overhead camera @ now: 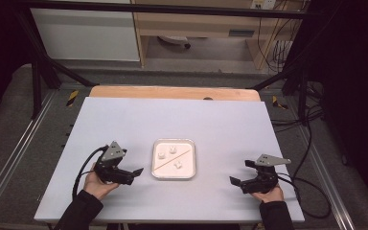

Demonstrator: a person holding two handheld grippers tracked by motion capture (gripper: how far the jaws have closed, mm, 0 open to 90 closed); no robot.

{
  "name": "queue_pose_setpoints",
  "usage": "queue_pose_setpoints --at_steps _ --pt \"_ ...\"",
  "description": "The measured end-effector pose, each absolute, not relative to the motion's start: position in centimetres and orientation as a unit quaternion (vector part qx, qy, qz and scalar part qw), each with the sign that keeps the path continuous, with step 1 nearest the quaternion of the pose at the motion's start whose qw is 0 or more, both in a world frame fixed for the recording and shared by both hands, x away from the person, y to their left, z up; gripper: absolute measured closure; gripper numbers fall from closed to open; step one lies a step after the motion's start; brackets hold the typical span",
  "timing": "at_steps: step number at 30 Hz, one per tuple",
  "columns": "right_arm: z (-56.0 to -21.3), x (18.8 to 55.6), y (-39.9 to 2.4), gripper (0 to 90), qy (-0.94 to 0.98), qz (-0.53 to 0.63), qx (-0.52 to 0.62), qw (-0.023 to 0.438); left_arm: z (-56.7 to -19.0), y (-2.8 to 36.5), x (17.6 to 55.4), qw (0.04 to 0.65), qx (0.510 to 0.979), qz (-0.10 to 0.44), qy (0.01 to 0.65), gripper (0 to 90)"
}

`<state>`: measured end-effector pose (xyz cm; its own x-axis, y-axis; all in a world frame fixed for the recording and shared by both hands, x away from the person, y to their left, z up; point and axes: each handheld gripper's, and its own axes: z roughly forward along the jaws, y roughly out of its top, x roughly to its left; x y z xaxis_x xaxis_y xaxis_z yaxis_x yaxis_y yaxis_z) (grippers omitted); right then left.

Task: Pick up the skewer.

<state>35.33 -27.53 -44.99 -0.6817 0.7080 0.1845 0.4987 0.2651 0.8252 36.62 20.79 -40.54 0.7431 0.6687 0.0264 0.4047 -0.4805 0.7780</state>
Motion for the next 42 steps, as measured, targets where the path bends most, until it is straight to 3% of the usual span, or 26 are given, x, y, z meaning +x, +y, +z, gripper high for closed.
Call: queue_pose_setpoints --at_steps 10,18,35,42 --pt "-45.0 35.3 -27.6 0.7 0.788 0.469 0.383 0.112 -40.8 17.2 37.9 0.378 0.861 0.156 0.304 13.6" --pt "-45.0 35.3 -27.5 0.7 0.789 0.467 0.382 0.110 -41.3 15.4 38.6 0.368 0.869 0.146 0.298 24.4" --pt "-45.1 35.4 -27.5 0.7 0.791 0.467 0.380 0.109 -43.3 12.8 39.8 0.344 0.883 0.118 0.296 60.8" --pt "-45.1 35.4 -27.5 0.7 0.792 0.465 0.381 0.110 -43.8 12.4 39.9 0.338 0.886 0.119 0.294 70.1"
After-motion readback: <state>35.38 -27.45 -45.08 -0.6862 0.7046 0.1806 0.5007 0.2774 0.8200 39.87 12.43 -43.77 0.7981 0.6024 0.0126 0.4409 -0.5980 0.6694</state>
